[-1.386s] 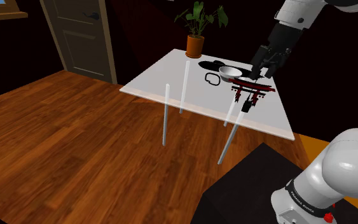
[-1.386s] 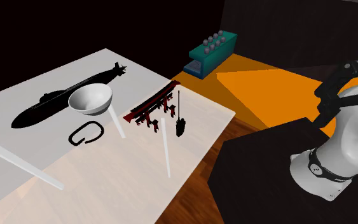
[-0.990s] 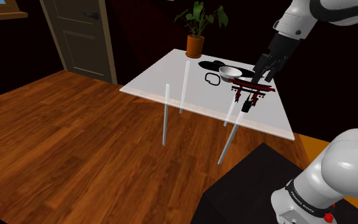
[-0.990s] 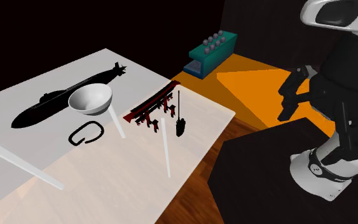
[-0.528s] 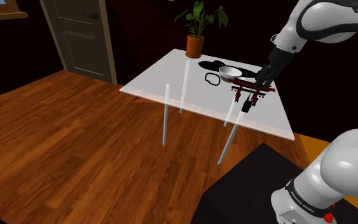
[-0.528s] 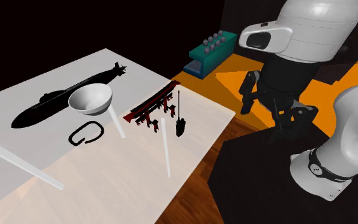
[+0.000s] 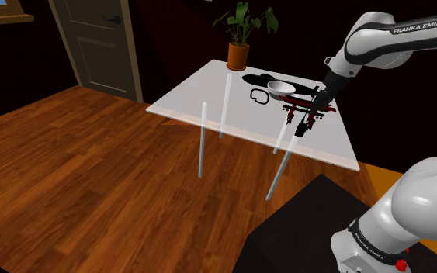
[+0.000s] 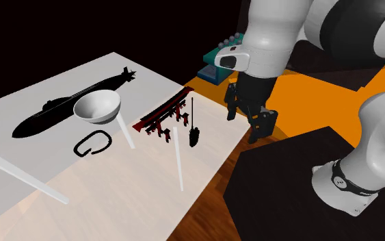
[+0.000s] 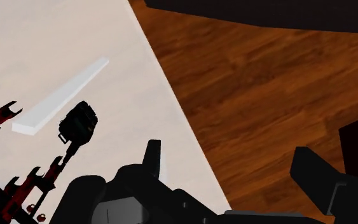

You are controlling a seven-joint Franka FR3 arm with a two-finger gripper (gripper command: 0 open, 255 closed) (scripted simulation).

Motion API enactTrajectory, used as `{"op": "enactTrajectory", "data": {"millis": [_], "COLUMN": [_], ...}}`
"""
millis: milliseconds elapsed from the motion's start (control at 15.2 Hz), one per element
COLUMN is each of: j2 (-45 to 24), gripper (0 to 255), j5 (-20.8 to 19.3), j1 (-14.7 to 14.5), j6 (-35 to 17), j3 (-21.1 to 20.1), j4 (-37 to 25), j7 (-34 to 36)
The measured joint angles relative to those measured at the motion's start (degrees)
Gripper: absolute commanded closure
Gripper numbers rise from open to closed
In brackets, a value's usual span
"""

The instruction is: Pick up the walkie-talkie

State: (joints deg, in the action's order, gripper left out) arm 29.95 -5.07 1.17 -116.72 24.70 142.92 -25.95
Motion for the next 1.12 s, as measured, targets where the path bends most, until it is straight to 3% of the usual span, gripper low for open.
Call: {"op": "enactTrajectory", "data": {"millis": [264, 528, 792, 990, 1122], "j2": [-7.8, -17.1, -28.7, -36.4, -38.4], "gripper": [0, 0, 0, 0, 0], "j5": [1.3, 5.6, 14.3, 20.9, 22.8], "j1": [-1.3, -3.1, -4.5, -3.2, -2.6], "j6": [-5.1, -9.4, -11.7, -11.6, -12.6], "j3": [5.8, 11.8, 15.9, 16.5, 16.2], "j4": [-2.4, -6.1, -12.3, -17.1, -17.3], "j7": [-8.5, -18.7, -30.3, -38.3, -40.4]}}
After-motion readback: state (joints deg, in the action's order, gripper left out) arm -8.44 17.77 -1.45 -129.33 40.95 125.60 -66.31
